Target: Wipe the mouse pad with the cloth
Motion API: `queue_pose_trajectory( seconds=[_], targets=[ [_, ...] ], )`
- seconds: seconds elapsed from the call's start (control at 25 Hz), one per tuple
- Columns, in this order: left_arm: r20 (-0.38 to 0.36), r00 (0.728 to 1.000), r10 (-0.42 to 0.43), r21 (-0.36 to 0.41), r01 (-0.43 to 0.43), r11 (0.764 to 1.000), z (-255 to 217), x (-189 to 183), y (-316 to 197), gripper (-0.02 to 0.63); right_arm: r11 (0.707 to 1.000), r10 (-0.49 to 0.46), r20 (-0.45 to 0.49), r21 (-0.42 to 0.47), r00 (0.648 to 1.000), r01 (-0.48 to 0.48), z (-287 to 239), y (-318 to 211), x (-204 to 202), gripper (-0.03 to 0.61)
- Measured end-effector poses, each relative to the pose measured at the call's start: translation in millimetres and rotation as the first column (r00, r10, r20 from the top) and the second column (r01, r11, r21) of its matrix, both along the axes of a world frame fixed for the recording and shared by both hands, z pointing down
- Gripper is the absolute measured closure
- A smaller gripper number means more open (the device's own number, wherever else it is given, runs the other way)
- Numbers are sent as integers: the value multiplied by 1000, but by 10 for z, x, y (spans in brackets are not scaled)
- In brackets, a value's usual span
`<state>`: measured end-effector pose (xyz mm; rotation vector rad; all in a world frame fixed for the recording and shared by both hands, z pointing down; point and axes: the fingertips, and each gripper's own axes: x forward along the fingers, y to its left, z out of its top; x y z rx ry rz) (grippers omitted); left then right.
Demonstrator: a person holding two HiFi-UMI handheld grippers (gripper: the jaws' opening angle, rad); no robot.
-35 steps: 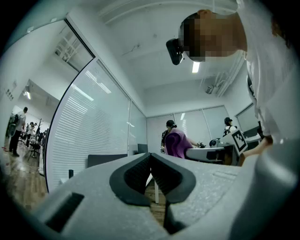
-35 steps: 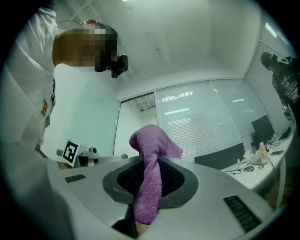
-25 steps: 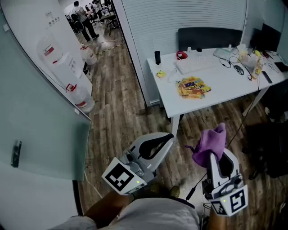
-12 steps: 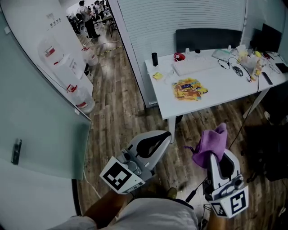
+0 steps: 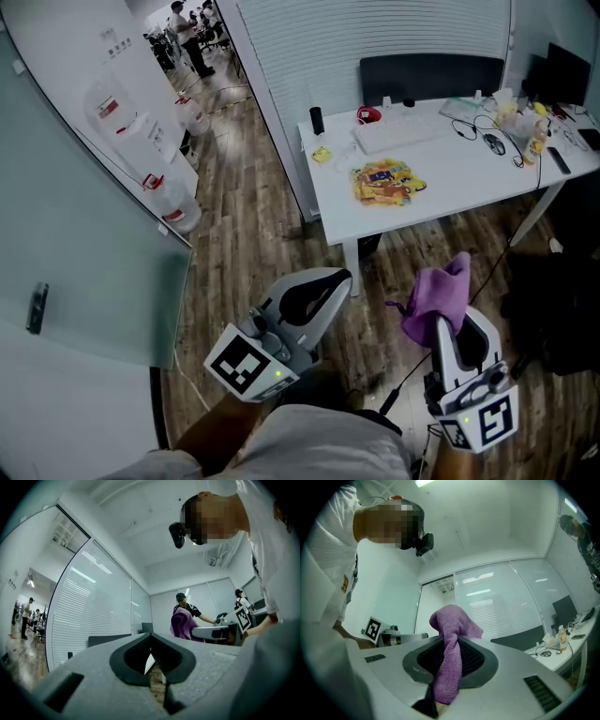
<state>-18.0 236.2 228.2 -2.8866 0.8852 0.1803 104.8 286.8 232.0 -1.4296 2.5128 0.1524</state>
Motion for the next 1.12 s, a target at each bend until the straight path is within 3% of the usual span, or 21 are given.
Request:
queue_pose_trajectory(
  seconds=[0.52, 1.12],
  targets=[
    [-21, 999, -25, 39, 26, 999, -4, 98, -396, 598, 1000, -10, -9, 3, 1000, 10, 51, -383, 158, 514],
    [-8, 999, -33, -6, 33, 999, 131, -76, -1672, 598, 999, 22, -20, -47, 1000, -23, 172, -1586, 103, 514]
  ],
)
